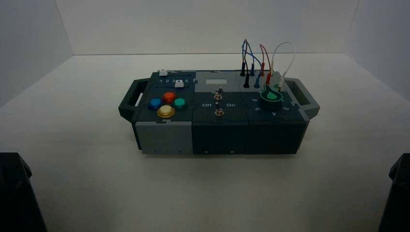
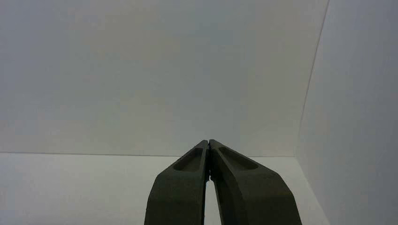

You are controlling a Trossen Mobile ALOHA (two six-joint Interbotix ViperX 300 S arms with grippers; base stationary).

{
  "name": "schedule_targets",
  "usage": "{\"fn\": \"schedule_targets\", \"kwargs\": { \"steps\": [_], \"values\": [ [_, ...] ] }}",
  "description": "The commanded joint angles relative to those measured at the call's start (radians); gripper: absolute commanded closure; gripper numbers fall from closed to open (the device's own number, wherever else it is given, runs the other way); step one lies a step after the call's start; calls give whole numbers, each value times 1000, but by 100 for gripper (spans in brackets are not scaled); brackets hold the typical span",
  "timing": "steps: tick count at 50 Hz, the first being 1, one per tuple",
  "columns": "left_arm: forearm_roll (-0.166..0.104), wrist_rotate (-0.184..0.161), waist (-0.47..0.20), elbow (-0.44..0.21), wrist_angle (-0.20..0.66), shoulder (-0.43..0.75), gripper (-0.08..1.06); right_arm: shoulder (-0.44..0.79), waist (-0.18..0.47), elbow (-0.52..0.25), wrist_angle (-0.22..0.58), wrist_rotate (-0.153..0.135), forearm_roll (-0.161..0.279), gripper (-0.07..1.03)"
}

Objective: Move the top slider to position 2.

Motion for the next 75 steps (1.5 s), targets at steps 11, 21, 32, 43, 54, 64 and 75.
{"fn": "schedule_targets", "kwargs": {
  "steps": [11,21,32,43,54,64,75],
  "values": [
    [2,5,5,-32,-12,0,101,2,0,-31,-2,3,0,99],
    [0,5,5,-40,6,3,101,2,15,-38,41,3,-2,99],
    [0,2,-3,-83,107,38,101,3,52,-87,140,3,0,99],
    [2,2,-51,-153,259,54,101,23,52,-137,279,2,3,99],
    [-3,2,-115,-219,411,126,101,61,54,-176,387,2,28,99],
    [-18,-5,-181,-270,517,193,101,64,71,-199,500,0,35,99],
    [-77,-72,-189,-313,614,252,101,69,147,-247,635,-3,35,99]
  ]
}}
